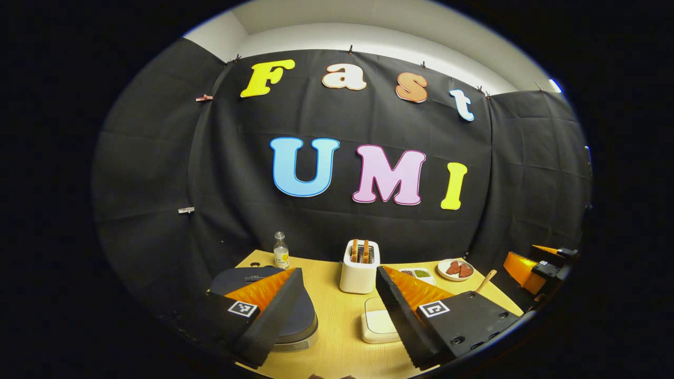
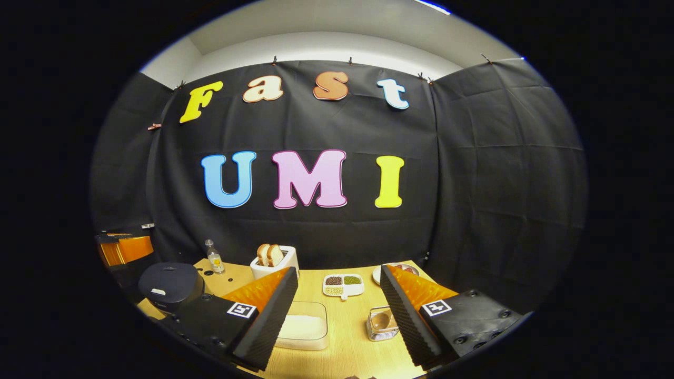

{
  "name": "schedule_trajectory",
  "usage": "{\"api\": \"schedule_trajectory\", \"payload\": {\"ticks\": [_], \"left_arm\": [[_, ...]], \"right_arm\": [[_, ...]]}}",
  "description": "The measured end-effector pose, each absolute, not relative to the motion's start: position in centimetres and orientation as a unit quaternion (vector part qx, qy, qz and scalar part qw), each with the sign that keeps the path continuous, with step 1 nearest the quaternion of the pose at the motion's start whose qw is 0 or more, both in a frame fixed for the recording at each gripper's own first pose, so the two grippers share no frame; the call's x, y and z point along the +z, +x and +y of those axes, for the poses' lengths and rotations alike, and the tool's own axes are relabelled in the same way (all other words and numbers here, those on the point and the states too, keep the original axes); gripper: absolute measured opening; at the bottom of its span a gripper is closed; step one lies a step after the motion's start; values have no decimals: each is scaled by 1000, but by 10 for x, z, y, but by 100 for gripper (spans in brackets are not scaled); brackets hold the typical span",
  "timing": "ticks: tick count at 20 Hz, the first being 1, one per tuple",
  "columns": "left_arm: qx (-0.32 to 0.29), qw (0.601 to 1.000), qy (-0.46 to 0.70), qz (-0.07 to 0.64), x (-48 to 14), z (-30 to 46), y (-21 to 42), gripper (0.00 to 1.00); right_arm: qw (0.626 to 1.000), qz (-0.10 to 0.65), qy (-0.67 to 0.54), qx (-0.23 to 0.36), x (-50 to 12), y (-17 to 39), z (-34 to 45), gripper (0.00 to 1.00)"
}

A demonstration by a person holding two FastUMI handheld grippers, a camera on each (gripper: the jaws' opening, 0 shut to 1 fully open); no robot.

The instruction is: Close the left gripper, press the button to open the rice cooker; take a wooden spoon from the chopstick holder with the right hand, scoop a spoonful of rice and pour it into the rice cooker, then put the wooden spoon back into the chopstick holder.

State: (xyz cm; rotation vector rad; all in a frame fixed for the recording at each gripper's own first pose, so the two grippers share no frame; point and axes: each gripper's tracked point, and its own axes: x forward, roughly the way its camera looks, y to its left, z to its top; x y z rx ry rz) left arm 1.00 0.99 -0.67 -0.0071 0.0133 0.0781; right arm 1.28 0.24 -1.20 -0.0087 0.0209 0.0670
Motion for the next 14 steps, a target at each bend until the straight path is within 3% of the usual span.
{"api": "schedule_trajectory", "payload": {"ticks": [14], "left_arm": [[94, 995, -11, 28, -2, 49, 11, 94]], "right_arm": [[999, 28, 9, 41, -27, 17, -23, 98]]}}
